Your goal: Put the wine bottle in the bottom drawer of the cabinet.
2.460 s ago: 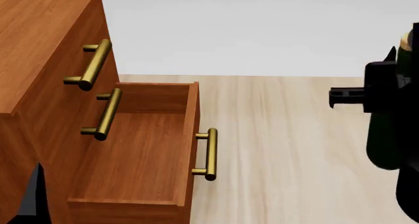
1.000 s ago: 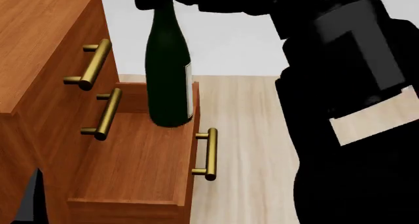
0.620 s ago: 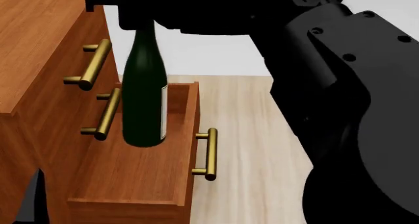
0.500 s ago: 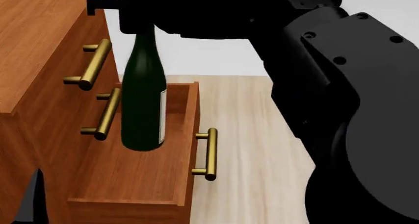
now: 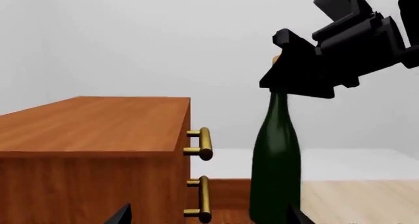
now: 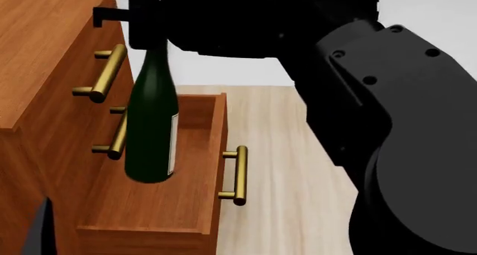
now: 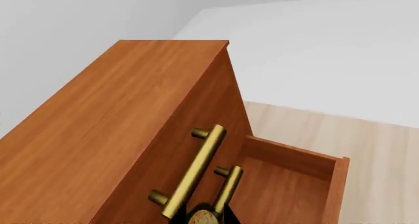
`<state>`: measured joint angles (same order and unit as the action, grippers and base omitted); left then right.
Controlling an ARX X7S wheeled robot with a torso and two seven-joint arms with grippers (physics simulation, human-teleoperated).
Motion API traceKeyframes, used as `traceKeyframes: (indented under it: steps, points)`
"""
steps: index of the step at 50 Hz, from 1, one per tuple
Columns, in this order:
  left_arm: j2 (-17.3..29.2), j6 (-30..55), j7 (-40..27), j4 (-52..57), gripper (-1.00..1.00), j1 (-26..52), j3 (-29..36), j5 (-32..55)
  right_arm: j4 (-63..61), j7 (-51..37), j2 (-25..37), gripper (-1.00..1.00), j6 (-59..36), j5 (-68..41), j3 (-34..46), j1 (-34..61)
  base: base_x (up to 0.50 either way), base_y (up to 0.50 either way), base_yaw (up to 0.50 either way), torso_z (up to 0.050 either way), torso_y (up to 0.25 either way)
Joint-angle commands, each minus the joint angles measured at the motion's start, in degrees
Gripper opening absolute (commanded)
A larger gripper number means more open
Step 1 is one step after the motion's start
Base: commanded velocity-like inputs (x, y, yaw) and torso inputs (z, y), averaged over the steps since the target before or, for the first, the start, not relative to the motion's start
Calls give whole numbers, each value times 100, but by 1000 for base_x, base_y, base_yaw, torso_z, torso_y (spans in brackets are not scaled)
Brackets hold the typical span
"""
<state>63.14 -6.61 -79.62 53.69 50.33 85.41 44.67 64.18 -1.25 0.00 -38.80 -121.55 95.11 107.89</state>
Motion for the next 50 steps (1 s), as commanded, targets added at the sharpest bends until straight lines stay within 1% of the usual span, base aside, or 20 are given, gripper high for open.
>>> traceKeyframes:
  steps: [1,14,18,50]
  points:
    - [-13,-34,81,-66,100,-46,2,24,-111,123,0,-100,-9,119,-141,-17,0,0,0,0,0]
    - [22,-23,82,-48,100,-45,-35,52,-186,86,0,-100,-48,186,-161,-92,0,0,0,2,-129]
    - [35,-165,134,-175,100,-124,-40,33,-180,125,0,-100,-110,259,-175,-86,0,0,0,3,-147]
    - [40,-127,178,-72,100,-154,-89,-37,-335,54,0,-100,-146,402,-211,-245,0,0,0,3,-147]
